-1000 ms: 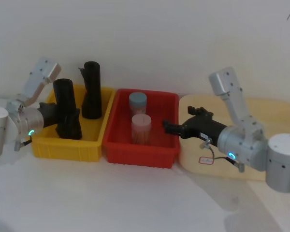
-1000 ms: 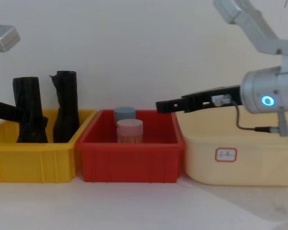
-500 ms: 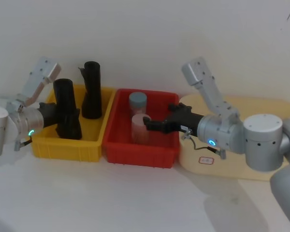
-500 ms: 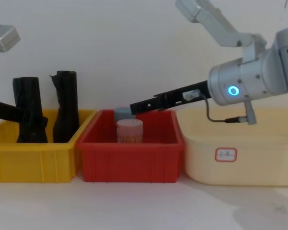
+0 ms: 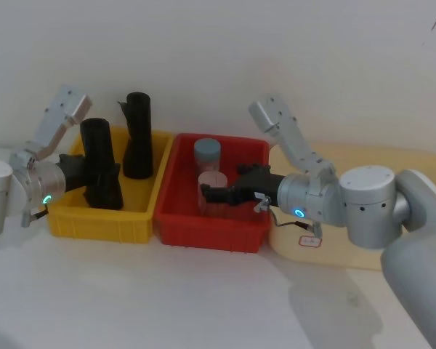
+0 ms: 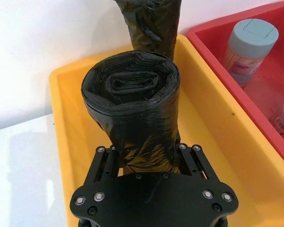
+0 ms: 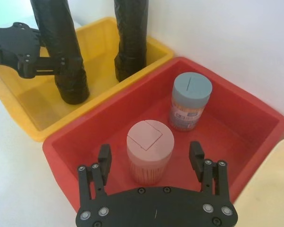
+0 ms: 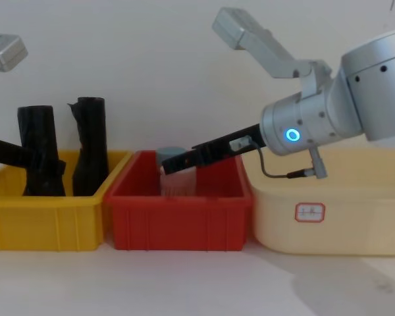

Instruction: Pick up the garbage bag with the one hand and transfer it to the other hand.

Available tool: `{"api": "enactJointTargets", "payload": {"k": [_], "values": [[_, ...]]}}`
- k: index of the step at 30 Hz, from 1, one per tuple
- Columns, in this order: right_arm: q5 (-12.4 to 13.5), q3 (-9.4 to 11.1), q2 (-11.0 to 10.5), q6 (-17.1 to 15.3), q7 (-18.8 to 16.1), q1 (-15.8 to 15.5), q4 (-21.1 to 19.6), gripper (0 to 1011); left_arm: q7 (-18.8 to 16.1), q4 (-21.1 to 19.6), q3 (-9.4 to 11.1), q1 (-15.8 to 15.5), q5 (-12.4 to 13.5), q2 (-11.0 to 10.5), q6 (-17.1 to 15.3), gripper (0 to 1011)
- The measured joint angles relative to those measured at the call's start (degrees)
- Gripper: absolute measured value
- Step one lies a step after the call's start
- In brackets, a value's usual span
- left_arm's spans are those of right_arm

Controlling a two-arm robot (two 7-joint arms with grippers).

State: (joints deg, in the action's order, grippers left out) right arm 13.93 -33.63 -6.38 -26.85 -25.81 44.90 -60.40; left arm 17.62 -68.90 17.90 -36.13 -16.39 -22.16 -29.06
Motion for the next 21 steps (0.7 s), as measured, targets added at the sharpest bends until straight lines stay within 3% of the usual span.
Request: {"api": "enactJointTargets", "payload": {"k": [21], "values": [[-1.62,-1.18,4.16,2.19,-1.38,4.74,11.34,1000,0.0,0.0,0.0,0.0,0.0,0.0,0.0,486]]}}
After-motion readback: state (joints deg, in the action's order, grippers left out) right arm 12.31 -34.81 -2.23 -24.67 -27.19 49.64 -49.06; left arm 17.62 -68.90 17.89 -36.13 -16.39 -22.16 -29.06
